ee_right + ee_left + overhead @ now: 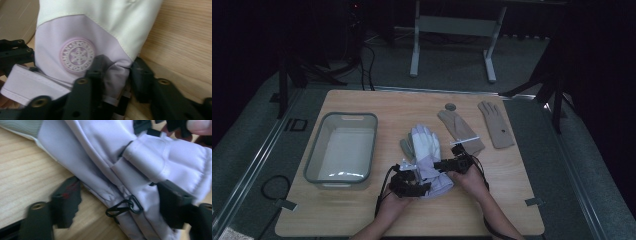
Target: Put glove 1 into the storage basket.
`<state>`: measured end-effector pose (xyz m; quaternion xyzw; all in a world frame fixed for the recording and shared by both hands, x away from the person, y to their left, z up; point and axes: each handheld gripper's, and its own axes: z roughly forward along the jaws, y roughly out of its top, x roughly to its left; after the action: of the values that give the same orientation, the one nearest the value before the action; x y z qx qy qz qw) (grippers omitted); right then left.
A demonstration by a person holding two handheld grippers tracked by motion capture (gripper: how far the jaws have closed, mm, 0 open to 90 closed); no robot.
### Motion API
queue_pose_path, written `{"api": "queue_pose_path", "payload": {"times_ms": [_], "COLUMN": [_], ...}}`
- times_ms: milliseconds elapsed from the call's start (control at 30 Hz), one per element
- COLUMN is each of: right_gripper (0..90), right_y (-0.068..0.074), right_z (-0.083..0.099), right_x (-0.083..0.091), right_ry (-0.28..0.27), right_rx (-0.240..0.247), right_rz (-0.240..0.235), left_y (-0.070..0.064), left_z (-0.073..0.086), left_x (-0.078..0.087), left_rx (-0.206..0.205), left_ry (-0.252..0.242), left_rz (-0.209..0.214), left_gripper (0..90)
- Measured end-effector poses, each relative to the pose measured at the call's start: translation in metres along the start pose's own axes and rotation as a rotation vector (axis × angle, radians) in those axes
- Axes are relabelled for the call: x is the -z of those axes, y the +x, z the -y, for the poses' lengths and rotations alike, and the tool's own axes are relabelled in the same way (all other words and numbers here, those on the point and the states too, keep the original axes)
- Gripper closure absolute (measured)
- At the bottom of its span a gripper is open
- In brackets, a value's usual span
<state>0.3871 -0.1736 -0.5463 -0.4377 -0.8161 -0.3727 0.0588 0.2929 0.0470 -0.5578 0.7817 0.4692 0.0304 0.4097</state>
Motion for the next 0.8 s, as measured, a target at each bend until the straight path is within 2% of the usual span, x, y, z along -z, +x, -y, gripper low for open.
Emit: {"api": "queue_pose_path", "payload": {"times_ms": [33,67,167,200,233,300,333,400,433,467,600,633,733,800], "right_gripper": [71.7,76.1,78.1,78.8,79.5,80.8,80.9,81.3,81.5,81.6,81.9,81.9,81.9,81.9], "right_y": [0.000,0.007,0.011,0.012,0.012,0.014,0.015,0.018,0.019,0.019,0.022,0.022,0.027,0.029], "right_z": [0.000,-0.002,-0.002,-0.001,0.000,0.001,0.001,0.001,0.001,0.000,-0.001,-0.001,-0.005,-0.009], "right_x": [0.000,0.000,0.000,0.000,0.001,0.003,0.005,0.006,0.007,0.008,0.014,0.014,0.023,0.028], "right_ry": [0.000,0.007,0.003,-0.007,-0.015,-0.031,-0.038,-0.037,-0.034,-0.032,-0.052,-0.052,-0.085,-0.097], "right_rx": [0.000,0.037,0.042,0.044,0.040,0.044,0.042,0.053,0.058,0.061,0.058,0.058,0.064,0.068], "right_rz": [0.000,0.039,0.059,0.062,0.061,0.065,0.068,0.084,0.089,0.092,0.096,0.096,0.107,0.107], "left_y": [0.001,0.004,0.006,0.007,0.008,0.004,0.004,0.001,0.001,0.000,-0.001,-0.001,-0.002,-0.002], "left_z": [0.001,0.002,0.002,0.002,0.000,-0.006,-0.006,-0.012,-0.012,-0.015,-0.023,-0.023,-0.032,-0.035], "left_x": [0.001,0.002,0.005,0.007,0.008,0.010,0.010,0.012,0.012,0.013,0.018,0.018,0.025,0.027], "left_rx": [0.016,0.029,0.031,0.028,0.025,-0.014,-0.014,-0.061,-0.061,-0.098,-0.139,-0.139,-0.184,-0.192], "left_ry": [0.003,0.000,-0.013,-0.012,-0.013,0.009,0.009,0.033,0.033,0.034,0.034,0.034,0.021,0.019], "left_rz": [0.024,0.042,0.058,0.065,0.071,0.076,0.076,0.077,0.077,0.080,0.097,0.097,0.106,0.109], "left_gripper": [33.6,43.3,56.4,56.4,60.0,68.2,69.6,70.8,71.1,71.5,72.2,72.4,72.7,72.8]}}
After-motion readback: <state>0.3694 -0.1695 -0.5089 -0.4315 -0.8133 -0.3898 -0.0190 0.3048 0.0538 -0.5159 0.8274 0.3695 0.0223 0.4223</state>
